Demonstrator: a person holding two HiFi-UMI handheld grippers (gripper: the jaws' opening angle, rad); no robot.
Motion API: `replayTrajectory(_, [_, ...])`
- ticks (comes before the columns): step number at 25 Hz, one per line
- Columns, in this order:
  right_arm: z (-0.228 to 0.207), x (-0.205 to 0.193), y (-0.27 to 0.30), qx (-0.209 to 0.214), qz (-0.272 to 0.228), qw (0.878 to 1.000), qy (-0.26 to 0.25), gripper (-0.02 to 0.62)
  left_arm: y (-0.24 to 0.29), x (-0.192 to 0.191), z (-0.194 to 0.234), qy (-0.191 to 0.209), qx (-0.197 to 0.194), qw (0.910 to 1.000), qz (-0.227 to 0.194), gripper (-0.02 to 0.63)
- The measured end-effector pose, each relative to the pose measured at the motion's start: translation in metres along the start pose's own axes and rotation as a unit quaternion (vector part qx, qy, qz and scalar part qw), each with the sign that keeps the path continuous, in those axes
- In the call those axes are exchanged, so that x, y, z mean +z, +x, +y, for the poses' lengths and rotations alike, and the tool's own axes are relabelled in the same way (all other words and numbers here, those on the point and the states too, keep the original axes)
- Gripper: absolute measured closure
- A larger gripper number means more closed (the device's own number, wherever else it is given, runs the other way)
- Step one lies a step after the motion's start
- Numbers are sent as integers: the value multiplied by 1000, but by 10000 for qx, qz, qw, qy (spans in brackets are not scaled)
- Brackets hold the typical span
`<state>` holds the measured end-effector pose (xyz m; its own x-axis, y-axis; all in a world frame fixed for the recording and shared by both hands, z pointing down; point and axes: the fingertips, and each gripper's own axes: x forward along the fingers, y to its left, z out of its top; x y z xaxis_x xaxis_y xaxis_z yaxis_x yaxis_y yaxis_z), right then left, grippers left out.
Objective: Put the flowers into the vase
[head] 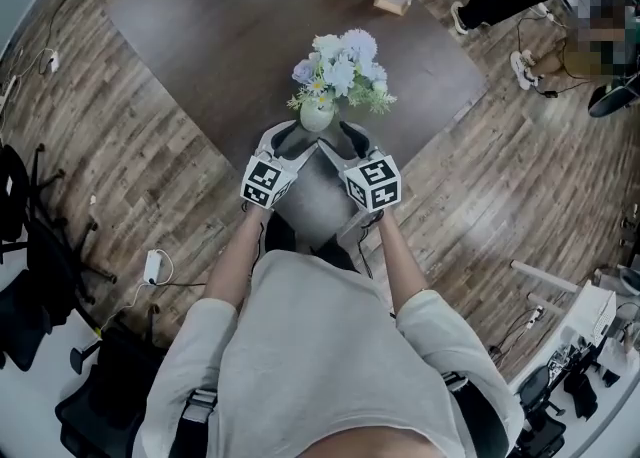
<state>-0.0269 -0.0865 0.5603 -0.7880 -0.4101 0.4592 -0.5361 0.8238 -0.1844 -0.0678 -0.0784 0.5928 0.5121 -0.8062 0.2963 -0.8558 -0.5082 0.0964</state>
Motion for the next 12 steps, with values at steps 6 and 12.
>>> replayTrajectory(6, [3, -7, -19, 76, 10, 10000, -51, 441, -12, 3, -17, 56, 87, 9999, 21, 473])
replayTrajectory(12, [4, -4, -40, 193, -183, 9996, 71, 579, -24, 25, -35, 114, 247, 9995, -156, 580])
